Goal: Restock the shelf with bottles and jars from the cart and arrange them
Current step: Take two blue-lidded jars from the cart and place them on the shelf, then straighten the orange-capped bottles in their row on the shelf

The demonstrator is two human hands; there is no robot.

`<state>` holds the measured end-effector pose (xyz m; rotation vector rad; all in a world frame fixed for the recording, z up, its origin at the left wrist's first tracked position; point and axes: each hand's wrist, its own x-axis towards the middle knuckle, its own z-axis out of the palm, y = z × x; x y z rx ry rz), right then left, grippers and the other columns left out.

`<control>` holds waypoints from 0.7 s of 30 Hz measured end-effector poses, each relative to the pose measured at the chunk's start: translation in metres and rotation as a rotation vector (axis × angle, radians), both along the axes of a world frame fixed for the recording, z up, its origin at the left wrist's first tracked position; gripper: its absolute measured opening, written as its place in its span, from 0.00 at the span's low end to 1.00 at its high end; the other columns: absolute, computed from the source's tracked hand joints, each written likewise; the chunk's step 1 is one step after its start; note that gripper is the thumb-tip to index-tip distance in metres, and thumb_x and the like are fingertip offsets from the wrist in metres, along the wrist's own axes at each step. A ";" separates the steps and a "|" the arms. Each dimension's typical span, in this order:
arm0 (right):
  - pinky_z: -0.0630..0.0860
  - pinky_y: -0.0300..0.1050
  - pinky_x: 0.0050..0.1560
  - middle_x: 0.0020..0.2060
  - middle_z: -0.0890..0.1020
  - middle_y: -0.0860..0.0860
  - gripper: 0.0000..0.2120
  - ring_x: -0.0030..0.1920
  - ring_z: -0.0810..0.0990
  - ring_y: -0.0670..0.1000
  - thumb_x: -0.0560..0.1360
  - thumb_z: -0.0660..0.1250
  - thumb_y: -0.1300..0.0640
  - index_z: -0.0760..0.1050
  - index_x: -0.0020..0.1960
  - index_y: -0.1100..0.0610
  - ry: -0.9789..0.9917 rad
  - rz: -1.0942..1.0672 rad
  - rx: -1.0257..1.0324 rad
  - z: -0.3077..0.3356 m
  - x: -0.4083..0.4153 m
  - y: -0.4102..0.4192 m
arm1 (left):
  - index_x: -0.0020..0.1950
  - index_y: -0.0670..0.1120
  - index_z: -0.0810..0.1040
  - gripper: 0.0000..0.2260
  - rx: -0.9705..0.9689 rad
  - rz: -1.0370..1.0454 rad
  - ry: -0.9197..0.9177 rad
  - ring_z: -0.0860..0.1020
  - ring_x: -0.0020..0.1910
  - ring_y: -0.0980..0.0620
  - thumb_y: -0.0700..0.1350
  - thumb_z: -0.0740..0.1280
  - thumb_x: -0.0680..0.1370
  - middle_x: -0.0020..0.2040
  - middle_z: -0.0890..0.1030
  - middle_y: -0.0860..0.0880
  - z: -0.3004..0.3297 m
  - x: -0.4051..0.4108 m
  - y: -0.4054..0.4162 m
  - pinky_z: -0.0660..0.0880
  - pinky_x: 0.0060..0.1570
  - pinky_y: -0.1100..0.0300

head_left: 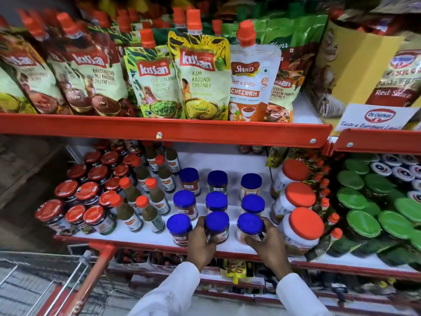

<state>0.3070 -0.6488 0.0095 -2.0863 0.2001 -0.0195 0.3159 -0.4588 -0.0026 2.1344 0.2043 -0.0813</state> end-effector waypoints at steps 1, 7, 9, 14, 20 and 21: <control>0.69 0.21 0.40 0.45 0.82 0.46 0.26 0.44 0.77 0.35 0.63 0.79 0.64 0.73 0.54 0.48 0.007 -0.005 -0.012 -0.002 0.000 -0.001 | 0.63 0.44 0.72 0.23 -0.002 -0.002 0.000 0.80 0.50 0.49 0.30 0.69 0.71 0.48 0.80 0.51 -0.001 0.000 0.000 0.75 0.50 0.60; 0.79 0.41 0.50 0.49 0.83 0.49 0.27 0.51 0.82 0.51 0.62 0.79 0.65 0.75 0.58 0.54 0.025 -0.037 -0.006 -0.003 -0.008 -0.002 | 0.67 0.46 0.72 0.26 -0.026 -0.049 -0.026 0.79 0.54 0.53 0.32 0.73 0.71 0.53 0.79 0.55 0.014 -0.006 0.007 0.74 0.53 0.69; 0.79 0.51 0.57 0.53 0.83 0.49 0.30 0.53 0.81 0.50 0.62 0.79 0.65 0.74 0.61 0.53 0.001 -0.050 -0.017 0.003 -0.015 0.003 | 0.71 0.46 0.69 0.30 -0.049 -0.068 -0.018 0.76 0.61 0.54 0.33 0.74 0.71 0.60 0.76 0.56 0.025 -0.012 0.014 0.71 0.63 0.63; 0.65 0.44 0.68 0.70 0.71 0.54 0.38 0.68 0.69 0.55 0.68 0.75 0.65 0.63 0.73 0.55 -0.133 -0.147 -0.187 0.035 -0.037 0.029 | 0.74 0.51 0.68 0.33 0.005 -0.085 -0.135 0.75 0.67 0.54 0.42 0.76 0.72 0.67 0.76 0.56 0.060 -0.031 0.050 0.70 0.64 0.63; 0.58 0.42 0.73 0.75 0.62 0.50 0.37 0.74 0.59 0.50 0.74 0.71 0.55 0.55 0.76 0.52 -0.266 0.045 -0.279 0.069 -0.035 0.092 | 0.67 0.51 0.76 0.24 0.182 -0.015 -0.407 0.81 0.55 0.54 0.46 0.75 0.72 0.61 0.81 0.55 0.097 -0.049 0.113 0.77 0.57 0.60; 0.55 0.39 0.72 0.75 0.61 0.48 0.37 0.75 0.57 0.48 0.74 0.70 0.53 0.54 0.76 0.51 -0.281 0.089 -0.295 0.072 -0.031 0.106 | 0.67 0.51 0.76 0.23 0.206 -0.001 -0.433 0.81 0.57 0.54 0.46 0.75 0.72 0.62 0.81 0.55 0.100 -0.049 0.125 0.77 0.59 0.58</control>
